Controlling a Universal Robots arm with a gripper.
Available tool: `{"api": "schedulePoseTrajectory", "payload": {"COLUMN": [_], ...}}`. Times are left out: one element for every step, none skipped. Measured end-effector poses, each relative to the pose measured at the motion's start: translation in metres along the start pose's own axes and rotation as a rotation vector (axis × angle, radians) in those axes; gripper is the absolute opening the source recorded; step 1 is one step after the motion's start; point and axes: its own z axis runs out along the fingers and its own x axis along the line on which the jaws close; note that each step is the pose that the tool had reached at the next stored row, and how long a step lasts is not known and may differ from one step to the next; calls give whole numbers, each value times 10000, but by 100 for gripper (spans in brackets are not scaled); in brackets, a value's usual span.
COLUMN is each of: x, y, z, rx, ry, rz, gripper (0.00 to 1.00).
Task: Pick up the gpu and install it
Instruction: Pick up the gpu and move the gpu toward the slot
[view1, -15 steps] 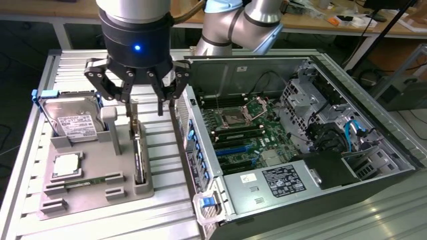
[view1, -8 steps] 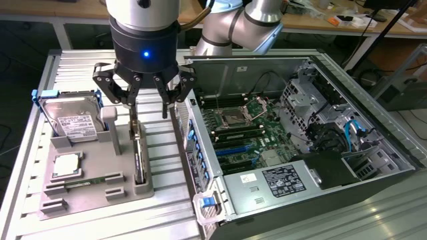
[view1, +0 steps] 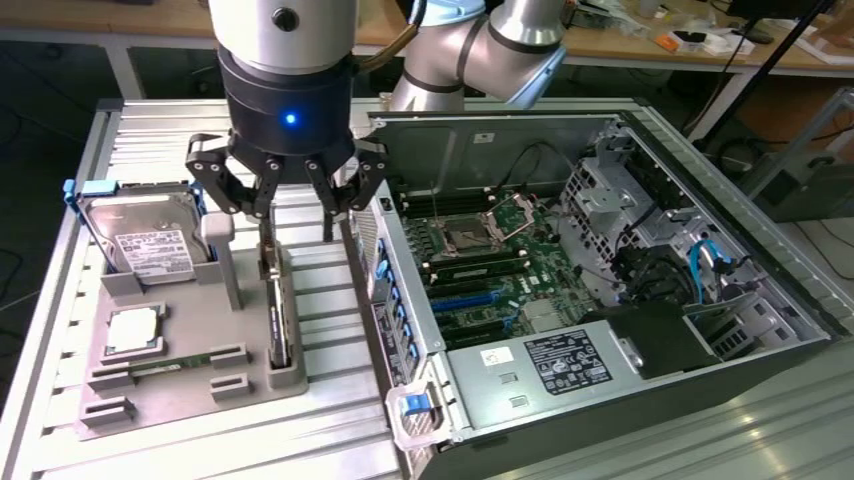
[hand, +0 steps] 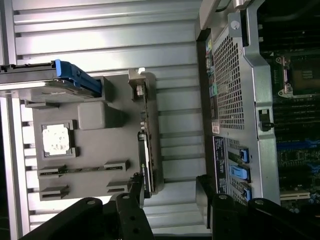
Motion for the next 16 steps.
{"api": "schedulePoseTrajectory", "payload": {"x": [5, 11, 15, 20, 26, 34, 40, 48, 56, 65, 74, 82, 93, 103, 113, 124], "y": [0, -1, -2, -3, -5, -6, -8, -10, -11, -13, -15, -16, -16, -15, -14, -12], "z": [20, 40, 59, 76, 94, 113, 130, 149, 167, 187, 207, 224, 242, 257, 273, 288], "rx": [0, -1, -1, 0, 0, -1, -1, -2, -2, -2, -2, -3, -2, -3, -3, -3], "ry": [-1, -1, -1, 0, -1, -2, -5, -9, -11, -14, -18, -21, -25, -29, -33, -38], "rz": [0, -1, -1, -1, -1, -1, -1, -1, -1, -1, -2, -1, -2, -2, -3, -3], "gripper": [54, 54, 54, 54, 54, 54, 54, 54, 54, 54, 54, 54, 54, 54, 54, 54]}}
